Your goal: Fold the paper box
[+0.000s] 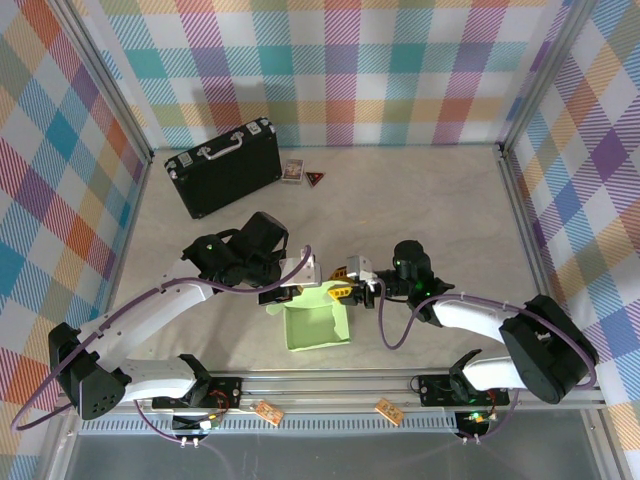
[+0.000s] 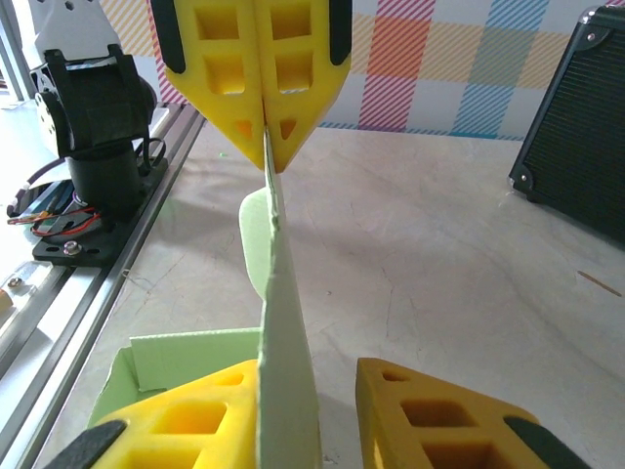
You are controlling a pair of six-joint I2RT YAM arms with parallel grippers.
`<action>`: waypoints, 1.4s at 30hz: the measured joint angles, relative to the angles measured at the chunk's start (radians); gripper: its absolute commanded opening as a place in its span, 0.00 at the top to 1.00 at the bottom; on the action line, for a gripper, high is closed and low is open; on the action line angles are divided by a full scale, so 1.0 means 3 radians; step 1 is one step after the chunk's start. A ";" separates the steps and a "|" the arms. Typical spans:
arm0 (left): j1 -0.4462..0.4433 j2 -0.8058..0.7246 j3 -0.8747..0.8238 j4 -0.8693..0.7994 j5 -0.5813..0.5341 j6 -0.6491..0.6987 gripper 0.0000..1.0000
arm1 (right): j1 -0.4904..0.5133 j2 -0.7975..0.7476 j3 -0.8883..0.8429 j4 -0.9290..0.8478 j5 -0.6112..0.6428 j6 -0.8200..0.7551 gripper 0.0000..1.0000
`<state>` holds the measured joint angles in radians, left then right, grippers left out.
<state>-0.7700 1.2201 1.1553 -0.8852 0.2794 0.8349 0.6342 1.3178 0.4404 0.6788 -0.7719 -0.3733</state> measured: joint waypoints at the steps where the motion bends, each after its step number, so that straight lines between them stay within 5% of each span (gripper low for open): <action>1: -0.0001 0.0000 0.0000 0.0000 -0.0001 0.0000 1.00 | 0.0001 0.0018 -0.0008 0.0022 -0.0001 -0.0003 0.96; 5: 0.0000 0.0000 -0.0003 -0.0001 -0.0014 0.0000 1.00 | 0.0004 0.0072 -0.0034 0.0117 -0.0029 0.0015 1.00; 6: -0.0001 0.0000 -0.0003 -0.0001 -0.0011 0.0000 1.00 | 0.0004 0.0076 -0.0048 0.0146 -0.0038 0.0017 0.95; 8: -0.0001 0.0000 -0.0004 0.0003 -0.0008 0.0000 1.00 | 0.0004 0.0076 -0.0066 0.0181 -0.0037 0.0047 0.64; 11: -0.0003 0.0000 -0.0004 -0.0009 0.0000 0.0000 1.00 | 0.0000 0.0076 -0.0084 0.0207 0.0017 0.0076 0.54; 21: -0.0003 -0.0001 -0.0004 -0.0011 0.0003 0.0000 1.00 | 0.0000 0.0181 -0.0164 0.0206 0.0038 0.0060 0.70; 23: -0.0003 -0.0001 -0.0004 -0.0013 0.0003 0.0000 1.00 | 0.0000 0.0251 -0.0164 0.0216 0.0037 0.0055 0.78; 25: -0.0003 -0.0001 -0.0004 -0.0013 0.0000 0.0000 1.00 | 0.0001 0.0327 -0.0164 0.0252 0.0020 0.0043 1.00; 28: -0.0001 -0.0001 -0.0019 -0.0013 -0.0011 0.0000 1.00 | 0.0003 0.0416 -0.0174 0.0341 -0.0036 0.0057 1.00; 30: -0.0003 -0.0001 -0.0023 -0.0011 -0.0010 0.0001 1.00 | 0.0001 0.0434 -0.0187 0.0390 -0.0043 0.0064 0.72; 32: -0.0003 -0.0003 -0.0023 -0.0013 -0.0003 0.0000 1.00 | 0.0000 0.0436 -0.0192 0.0430 -0.0018 0.0067 0.66; 38: -0.0003 -0.0008 -0.0023 -0.0011 0.0000 0.0001 1.00 | 0.0000 0.0520 -0.0196 0.0469 0.0014 0.0071 0.73; 42: -0.0003 -0.0041 -0.0024 -0.0013 -0.0003 0.0001 1.00 | 0.0001 0.0623 -0.0198 0.0530 0.0006 0.0065 0.88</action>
<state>-0.7708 1.2079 1.1481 -0.8890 0.2787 0.8352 0.6346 1.5047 0.3809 0.8379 -0.7700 -0.3538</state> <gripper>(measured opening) 0.048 0.194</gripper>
